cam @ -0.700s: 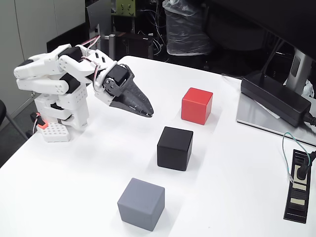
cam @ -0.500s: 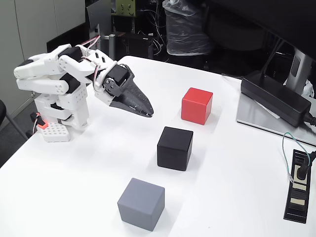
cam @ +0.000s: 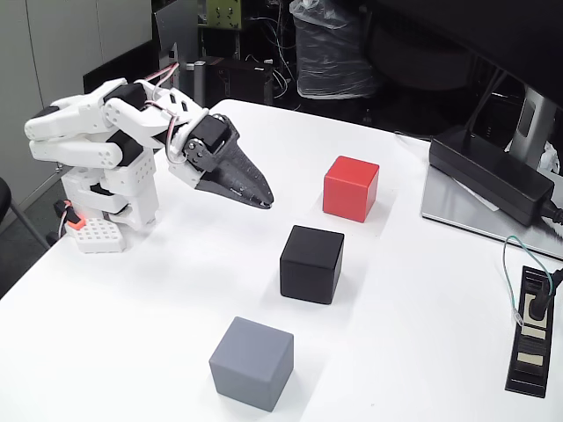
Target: Stack the three blocks in an ordered color.
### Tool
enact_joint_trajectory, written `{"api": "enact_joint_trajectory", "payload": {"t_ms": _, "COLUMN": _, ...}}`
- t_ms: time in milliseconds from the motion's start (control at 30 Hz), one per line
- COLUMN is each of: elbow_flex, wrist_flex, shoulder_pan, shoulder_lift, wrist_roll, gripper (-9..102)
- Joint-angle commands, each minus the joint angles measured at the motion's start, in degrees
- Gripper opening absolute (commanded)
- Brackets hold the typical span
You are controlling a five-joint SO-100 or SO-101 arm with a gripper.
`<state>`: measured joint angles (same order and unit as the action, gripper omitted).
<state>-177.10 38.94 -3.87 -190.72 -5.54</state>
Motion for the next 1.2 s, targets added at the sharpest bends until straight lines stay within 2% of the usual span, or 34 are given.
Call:
{"api": "enact_joint_trajectory", "payload": {"t_ms": 0, "elbow_flex": 0.18, "wrist_flex": -0.09, "shoulder_pan": 0.35, "shoulder_lift": -0.18, "wrist_roll": -0.62, "gripper": 0}}
{"api": "enact_joint_trajectory", "payload": {"t_ms": 867, "elbow_flex": 0.53, "wrist_flex": 0.09, "shoulder_pan": 0.35, "shoulder_lift": 0.09, "wrist_roll": -0.44, "gripper": 1}}
{"api": "enact_joint_trajectory", "payload": {"t_ms": 1000, "elbow_flex": 0.79, "wrist_flex": 0.18, "shoulder_pan": 0.35, "shoulder_lift": 0.18, "wrist_roll": -0.44, "gripper": 6}}
{"api": "enact_joint_trajectory", "payload": {"t_ms": 1167, "elbow_flex": 2.02, "wrist_flex": 1.67, "shoulder_pan": 0.44, "shoulder_lift": 0.18, "wrist_roll": 0.79, "gripper": 18}}
